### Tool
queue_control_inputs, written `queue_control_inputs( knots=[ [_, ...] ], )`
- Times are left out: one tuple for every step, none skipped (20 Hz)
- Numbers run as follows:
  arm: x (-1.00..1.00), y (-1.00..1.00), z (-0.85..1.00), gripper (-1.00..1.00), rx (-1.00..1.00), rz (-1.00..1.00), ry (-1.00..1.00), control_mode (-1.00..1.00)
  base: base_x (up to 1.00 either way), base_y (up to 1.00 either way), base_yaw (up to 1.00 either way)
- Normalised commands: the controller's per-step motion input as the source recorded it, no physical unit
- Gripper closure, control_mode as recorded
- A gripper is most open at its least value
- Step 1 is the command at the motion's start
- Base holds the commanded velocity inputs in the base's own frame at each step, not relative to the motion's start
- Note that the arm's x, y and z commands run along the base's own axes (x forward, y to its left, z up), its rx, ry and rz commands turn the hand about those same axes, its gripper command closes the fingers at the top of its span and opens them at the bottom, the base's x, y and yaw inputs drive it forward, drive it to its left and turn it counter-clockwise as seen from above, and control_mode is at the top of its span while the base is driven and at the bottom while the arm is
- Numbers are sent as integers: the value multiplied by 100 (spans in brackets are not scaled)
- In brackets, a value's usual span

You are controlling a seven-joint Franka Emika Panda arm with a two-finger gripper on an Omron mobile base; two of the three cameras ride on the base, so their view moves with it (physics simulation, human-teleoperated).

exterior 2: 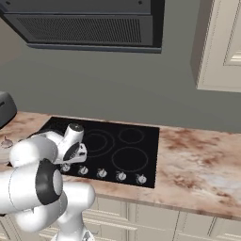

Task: Turn on the burner for the pot on the stove. Wait thirty seconds for the pot to heat up. Then add the garlic to the pot.

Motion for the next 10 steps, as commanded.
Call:
queue_control_inputs(
  knots=[
    [-83, -66, -54, 100, 20, 0, 0, -100, 0, 0, 0],
    [-93, -56, -54, 100, 19, 0, 0, -100, 0, 0, 0],
    [-89, -51, -32, 100, 17, 0, 0, -100, 0, 0, 0],
    [-71, -54, 0, 100, 17, 0, -2, -100, 0, 0, 0],
    [-53, -61, 46, 100, 18, 0, -2, -100, 0, 0, 0],
    [-43, -60, 100, 100, 14, 0, -5, -100, 0, 0, 0],
    [-25, -42, 100, 100, 9, 0, -3, -100, 0, 0, 0],
    [-14, -24, 100, 100, 5, 0, 0, -100, 0, 0, 0],
    [-16, 0, 100, 100, 3, 0, -1, -100, 0, 0, 0],
    [-18, 0, 100, 100, 0, 0, -5, -100, 0, 0, 0]
  ],
)
